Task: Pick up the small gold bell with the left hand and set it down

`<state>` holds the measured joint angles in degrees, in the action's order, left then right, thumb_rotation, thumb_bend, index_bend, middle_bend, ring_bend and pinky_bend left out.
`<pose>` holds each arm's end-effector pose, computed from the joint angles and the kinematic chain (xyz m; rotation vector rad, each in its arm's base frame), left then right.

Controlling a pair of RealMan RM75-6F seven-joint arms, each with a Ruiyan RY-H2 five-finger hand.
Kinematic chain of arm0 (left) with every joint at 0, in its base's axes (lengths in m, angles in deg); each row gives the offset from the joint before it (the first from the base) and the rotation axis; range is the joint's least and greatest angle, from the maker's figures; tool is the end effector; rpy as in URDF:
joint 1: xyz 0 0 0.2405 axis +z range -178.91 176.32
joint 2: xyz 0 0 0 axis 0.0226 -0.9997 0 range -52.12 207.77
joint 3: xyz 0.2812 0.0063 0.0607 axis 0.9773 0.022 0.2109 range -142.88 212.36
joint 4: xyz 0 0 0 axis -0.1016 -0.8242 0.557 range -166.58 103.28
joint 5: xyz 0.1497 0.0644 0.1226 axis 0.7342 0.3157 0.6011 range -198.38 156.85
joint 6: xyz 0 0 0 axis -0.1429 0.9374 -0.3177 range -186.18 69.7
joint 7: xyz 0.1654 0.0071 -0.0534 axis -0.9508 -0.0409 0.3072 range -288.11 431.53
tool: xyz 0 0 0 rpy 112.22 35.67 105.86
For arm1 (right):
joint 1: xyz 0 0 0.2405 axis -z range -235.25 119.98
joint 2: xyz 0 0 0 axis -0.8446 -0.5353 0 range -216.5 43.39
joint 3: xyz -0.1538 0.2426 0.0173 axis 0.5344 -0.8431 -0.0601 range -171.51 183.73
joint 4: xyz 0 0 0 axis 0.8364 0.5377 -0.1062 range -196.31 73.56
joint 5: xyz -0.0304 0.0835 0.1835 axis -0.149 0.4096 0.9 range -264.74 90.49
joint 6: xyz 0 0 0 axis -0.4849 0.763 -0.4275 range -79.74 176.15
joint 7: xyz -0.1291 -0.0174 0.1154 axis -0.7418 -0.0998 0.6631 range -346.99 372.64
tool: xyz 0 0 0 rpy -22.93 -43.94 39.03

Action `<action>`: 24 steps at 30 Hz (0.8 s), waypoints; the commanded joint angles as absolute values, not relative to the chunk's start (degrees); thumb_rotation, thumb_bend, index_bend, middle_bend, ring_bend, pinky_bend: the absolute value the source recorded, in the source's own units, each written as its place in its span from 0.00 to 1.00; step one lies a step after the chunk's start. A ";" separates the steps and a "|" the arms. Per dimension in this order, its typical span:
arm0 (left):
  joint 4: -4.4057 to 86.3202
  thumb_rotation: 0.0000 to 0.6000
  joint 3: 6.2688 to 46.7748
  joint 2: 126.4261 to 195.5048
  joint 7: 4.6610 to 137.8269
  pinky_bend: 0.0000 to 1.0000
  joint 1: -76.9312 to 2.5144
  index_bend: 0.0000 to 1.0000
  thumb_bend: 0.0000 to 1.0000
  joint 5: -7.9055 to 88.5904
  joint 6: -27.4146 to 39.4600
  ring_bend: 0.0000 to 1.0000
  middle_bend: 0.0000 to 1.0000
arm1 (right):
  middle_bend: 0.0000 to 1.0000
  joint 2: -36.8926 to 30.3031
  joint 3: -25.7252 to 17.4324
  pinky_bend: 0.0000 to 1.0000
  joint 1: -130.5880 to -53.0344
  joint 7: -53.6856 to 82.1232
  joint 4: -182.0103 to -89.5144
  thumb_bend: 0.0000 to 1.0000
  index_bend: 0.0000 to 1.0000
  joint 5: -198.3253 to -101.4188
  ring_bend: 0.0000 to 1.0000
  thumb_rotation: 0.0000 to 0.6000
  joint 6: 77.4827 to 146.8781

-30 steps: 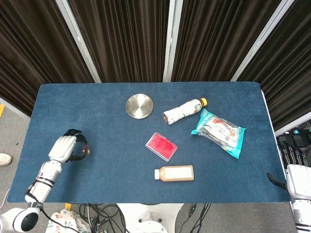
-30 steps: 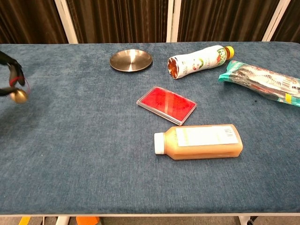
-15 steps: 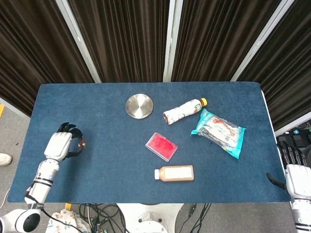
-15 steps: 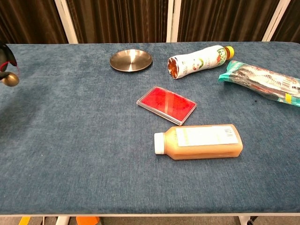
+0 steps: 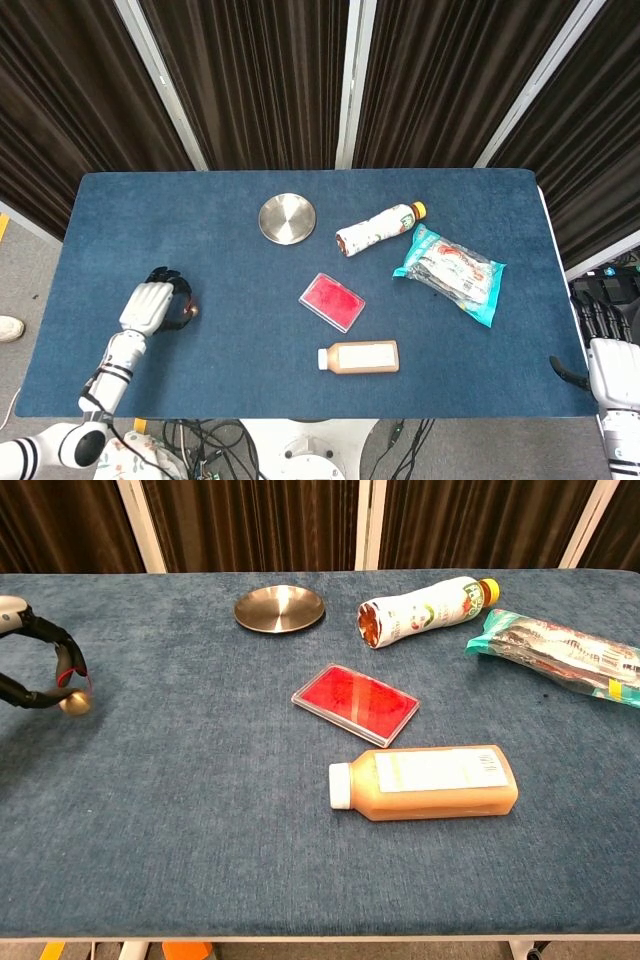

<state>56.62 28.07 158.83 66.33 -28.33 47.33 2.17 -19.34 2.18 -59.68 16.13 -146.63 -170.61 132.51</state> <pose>-0.2695 0.3315 0.0292 -1.6070 -1.2211 -0.9123 -0.3733 -0.2001 0.1762 1.3060 -0.9362 0.8452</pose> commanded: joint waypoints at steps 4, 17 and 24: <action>54.86 1.00 28.35 160.26 66.71 0.09 -28.32 0.68 0.45 47.26 2.03 0.16 0.35 | 0.00 -19.03 2.28 0.00 -59.82 16.25 -146.28 0.12 0.00 -170.51 0.00 1.00 132.10; 53.22 1.00 28.56 160.99 67.70 0.08 -28.52 0.46 0.36 46.81 0.43 0.14 0.30 | 0.00 -18.74 2.34 0.00 -59.66 16.69 -145.57 0.12 0.00 -170.27 0.00 1.00 132.03; 52.40 1.00 28.98 160.78 70.21 0.07 -28.22 0.25 0.23 49.97 1.54 0.10 0.24 | 0.00 -18.74 2.32 0.00 -59.47 17.06 -145.24 0.12 0.00 -170.30 0.00 1.00 132.33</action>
<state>52.53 28.87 160.89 69.79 -28.31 49.54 1.28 -18.73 2.33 -59.47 17.05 -145.25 -170.29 132.33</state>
